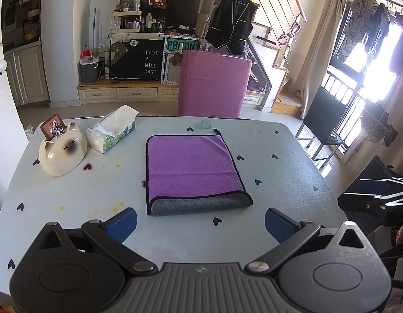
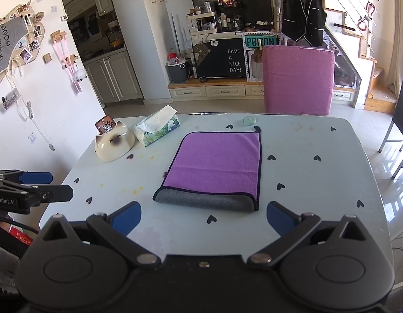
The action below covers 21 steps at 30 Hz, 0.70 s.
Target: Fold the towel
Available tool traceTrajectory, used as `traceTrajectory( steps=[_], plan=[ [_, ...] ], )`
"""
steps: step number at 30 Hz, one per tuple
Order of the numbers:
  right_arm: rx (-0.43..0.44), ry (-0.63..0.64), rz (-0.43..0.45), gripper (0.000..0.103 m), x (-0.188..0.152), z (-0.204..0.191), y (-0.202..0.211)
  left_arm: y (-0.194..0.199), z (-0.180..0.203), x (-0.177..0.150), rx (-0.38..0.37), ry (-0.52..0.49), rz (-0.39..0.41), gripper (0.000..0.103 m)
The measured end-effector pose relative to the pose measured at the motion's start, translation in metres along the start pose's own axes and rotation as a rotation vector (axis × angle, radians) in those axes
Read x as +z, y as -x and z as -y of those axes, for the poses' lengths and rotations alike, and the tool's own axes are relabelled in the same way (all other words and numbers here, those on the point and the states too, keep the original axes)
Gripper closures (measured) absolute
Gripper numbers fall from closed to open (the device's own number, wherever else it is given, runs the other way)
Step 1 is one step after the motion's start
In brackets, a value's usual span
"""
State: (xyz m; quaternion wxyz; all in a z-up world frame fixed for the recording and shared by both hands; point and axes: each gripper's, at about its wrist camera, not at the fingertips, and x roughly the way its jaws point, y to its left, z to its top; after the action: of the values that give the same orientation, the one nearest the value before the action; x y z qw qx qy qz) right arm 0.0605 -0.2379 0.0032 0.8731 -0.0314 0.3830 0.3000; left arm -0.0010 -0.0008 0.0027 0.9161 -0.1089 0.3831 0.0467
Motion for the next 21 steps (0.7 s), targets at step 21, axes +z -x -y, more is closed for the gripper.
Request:
traceTrajectory(
  steps=[21],
  plan=[
    [0.0, 0.0, -0.002, 0.001, 0.0, 0.0011, -0.0014, -0.0014, -0.0025, -0.0012, -0.002, 0.001, -0.002, 0.0]
  ],
)
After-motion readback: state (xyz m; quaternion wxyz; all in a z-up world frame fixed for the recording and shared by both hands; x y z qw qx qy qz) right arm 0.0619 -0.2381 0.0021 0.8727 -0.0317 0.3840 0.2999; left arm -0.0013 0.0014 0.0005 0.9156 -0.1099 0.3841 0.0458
